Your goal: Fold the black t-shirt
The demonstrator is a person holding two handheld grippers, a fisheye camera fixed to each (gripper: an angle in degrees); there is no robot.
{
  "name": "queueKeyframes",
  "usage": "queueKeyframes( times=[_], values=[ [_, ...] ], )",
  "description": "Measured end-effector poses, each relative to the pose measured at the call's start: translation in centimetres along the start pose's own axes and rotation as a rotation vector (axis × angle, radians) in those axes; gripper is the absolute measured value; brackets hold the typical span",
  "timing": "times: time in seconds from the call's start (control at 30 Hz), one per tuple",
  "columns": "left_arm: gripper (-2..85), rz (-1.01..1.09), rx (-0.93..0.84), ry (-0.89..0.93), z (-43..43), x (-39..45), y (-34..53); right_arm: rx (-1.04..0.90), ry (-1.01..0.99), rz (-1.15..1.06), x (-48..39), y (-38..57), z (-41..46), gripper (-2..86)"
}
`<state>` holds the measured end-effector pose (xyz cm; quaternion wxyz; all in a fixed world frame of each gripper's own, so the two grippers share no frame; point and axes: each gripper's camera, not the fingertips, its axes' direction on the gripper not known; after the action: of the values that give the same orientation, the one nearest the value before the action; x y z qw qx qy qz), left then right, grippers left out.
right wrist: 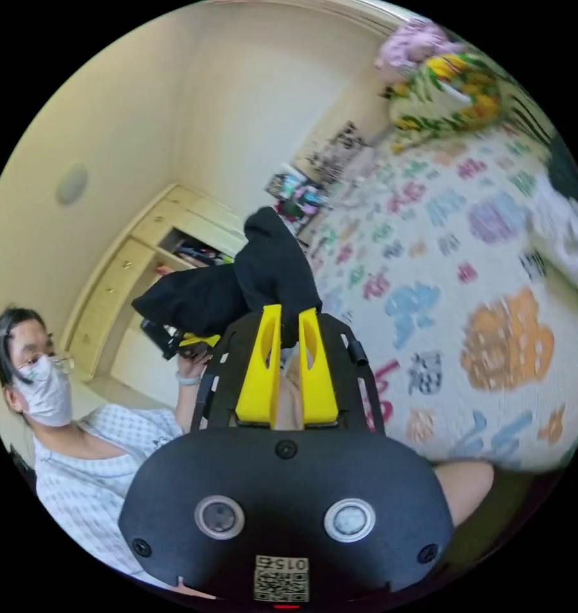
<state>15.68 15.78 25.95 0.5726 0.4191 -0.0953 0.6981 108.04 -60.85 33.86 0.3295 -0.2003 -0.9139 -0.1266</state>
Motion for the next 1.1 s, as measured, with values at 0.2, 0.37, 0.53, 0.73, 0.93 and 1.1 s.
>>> queueKeyframes(
  times=[0.2, 0.37, 0.53, 0.73, 0.93, 1.1],
  values=[
    [-0.1, -0.583, -0.367, 0.287, 19.0, 0.0, 14.8, -0.17, 0.253, 0.504, 11.9, 8.1, 0.4, 5.3],
    [4.6, -0.851, -0.118, 0.275, 16.6, -2.6, 19.4, -0.198, 0.373, 0.316, 9.1, 5.6, -0.1, 6.2],
    [13.4, -0.934, -0.093, 0.127, 17.0, -7.5, 19.0, -0.157, 0.656, 0.072, 4.8, 0.6, 1.7, 7.9],
    [14.6, -0.964, -0.124, 0.088, 23.9, -13.7, 15.1, -0.332, 0.58, -0.061, 6.2, -8.0, 10.1, 15.9],
    [3.6, -0.973, -0.166, 0.088, 28.9, -16.5, 13.9, -0.608, 0.676, -0.143, 8.2, -13.3, 20.8, 8.3],
    [0.2, -0.809, 0.037, 0.17, 23.5, -14.5, 13.8, -0.584, 0.637, -0.236, 6.3, -12.8, 19.4, 0.5]
  ],
)
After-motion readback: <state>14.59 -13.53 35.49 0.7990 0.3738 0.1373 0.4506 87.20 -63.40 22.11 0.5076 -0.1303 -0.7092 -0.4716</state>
